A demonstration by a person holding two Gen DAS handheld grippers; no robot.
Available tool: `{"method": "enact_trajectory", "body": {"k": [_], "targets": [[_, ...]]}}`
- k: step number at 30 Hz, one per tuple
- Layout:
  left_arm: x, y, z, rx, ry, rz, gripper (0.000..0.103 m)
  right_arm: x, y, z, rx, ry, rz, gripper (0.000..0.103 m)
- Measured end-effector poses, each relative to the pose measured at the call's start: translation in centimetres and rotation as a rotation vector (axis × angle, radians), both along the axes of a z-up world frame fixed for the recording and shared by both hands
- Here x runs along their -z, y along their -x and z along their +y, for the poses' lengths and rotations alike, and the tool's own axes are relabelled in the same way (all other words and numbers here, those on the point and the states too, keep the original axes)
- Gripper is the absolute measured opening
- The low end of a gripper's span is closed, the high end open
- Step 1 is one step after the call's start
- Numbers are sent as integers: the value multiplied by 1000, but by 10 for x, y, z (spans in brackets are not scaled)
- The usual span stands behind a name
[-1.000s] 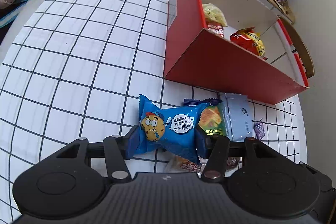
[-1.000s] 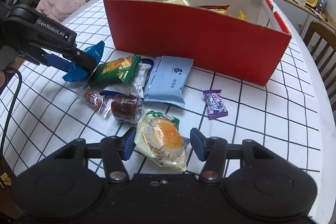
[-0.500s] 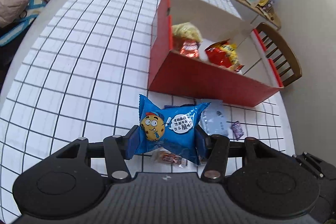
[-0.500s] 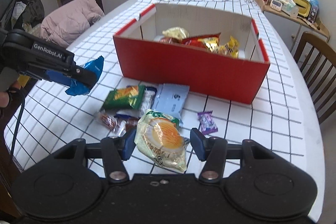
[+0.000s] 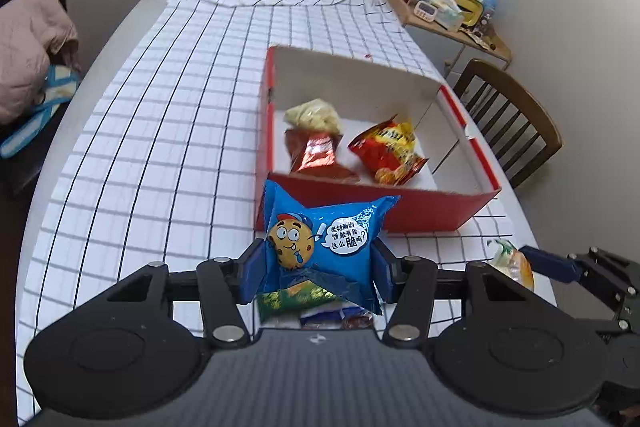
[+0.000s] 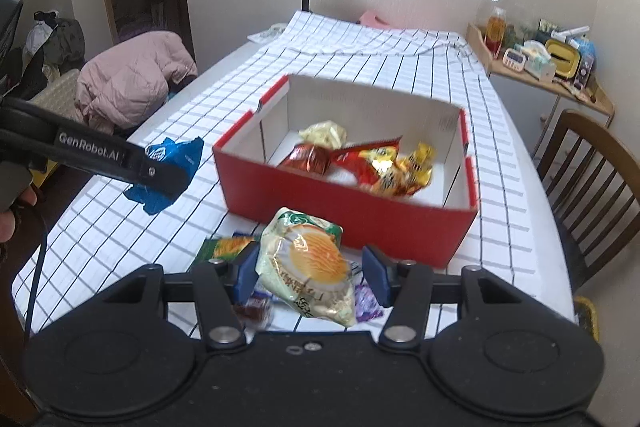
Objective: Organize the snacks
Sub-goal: 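Carry blue packet with left tool while right tool carries pastry bag over box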
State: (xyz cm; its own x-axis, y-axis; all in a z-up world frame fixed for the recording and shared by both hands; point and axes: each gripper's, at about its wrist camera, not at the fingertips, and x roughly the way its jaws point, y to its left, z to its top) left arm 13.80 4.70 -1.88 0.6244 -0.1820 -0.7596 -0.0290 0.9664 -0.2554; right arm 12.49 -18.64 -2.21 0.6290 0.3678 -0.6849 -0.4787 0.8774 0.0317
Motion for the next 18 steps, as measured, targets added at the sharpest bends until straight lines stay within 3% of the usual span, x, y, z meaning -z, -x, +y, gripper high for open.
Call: {"method": "enact_trajectory", "body": {"k": [10,18], "targets": [[-26,-28,-19,27,-45,-59,54,-18,-38,-9,37,-6,-58,54],[-29,-60,-33,23,-70,-59,54,-18,-75,-14,65,2,-63,54]]}}
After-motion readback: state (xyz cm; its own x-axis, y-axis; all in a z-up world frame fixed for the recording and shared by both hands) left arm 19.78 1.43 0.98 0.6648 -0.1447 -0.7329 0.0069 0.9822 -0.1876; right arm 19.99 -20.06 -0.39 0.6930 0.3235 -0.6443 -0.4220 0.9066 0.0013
